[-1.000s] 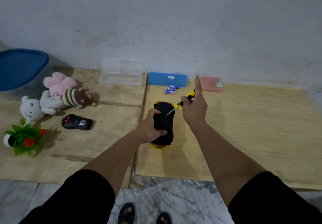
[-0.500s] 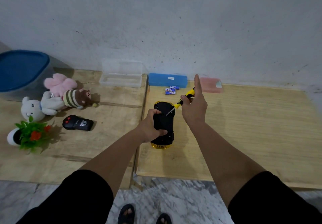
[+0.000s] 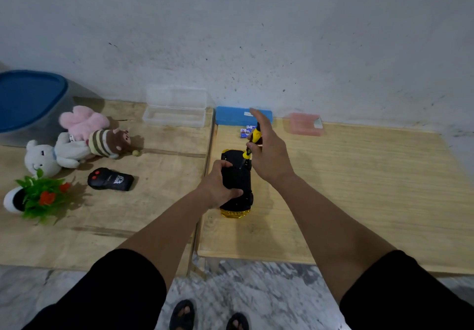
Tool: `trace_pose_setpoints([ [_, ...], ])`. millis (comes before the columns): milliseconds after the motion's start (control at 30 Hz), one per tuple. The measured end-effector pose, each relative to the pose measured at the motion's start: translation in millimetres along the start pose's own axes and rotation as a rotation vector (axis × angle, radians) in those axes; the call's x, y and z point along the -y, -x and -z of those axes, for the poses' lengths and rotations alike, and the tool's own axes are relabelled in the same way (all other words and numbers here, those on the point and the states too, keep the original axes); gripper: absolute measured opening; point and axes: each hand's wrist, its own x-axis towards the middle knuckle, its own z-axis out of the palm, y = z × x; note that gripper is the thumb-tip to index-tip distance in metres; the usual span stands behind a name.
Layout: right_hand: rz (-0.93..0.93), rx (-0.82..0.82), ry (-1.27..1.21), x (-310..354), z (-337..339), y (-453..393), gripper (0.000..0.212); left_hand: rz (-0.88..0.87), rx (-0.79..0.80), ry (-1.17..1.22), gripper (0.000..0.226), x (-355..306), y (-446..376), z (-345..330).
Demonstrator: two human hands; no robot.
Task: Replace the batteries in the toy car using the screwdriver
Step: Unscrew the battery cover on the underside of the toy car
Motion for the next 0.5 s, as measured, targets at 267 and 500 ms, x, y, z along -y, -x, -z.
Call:
trace_pose_setpoints([
  [267,0.077,-0.093,0.055,5,-2,-6,0.038,-0.044,-0.015,-0.083,0.066,0,0,0],
  [500,0.076,0.031,0.03,15,2,-6,0.051,-0.06,-0.02,-0.102,0.067,-5,0,-2],
])
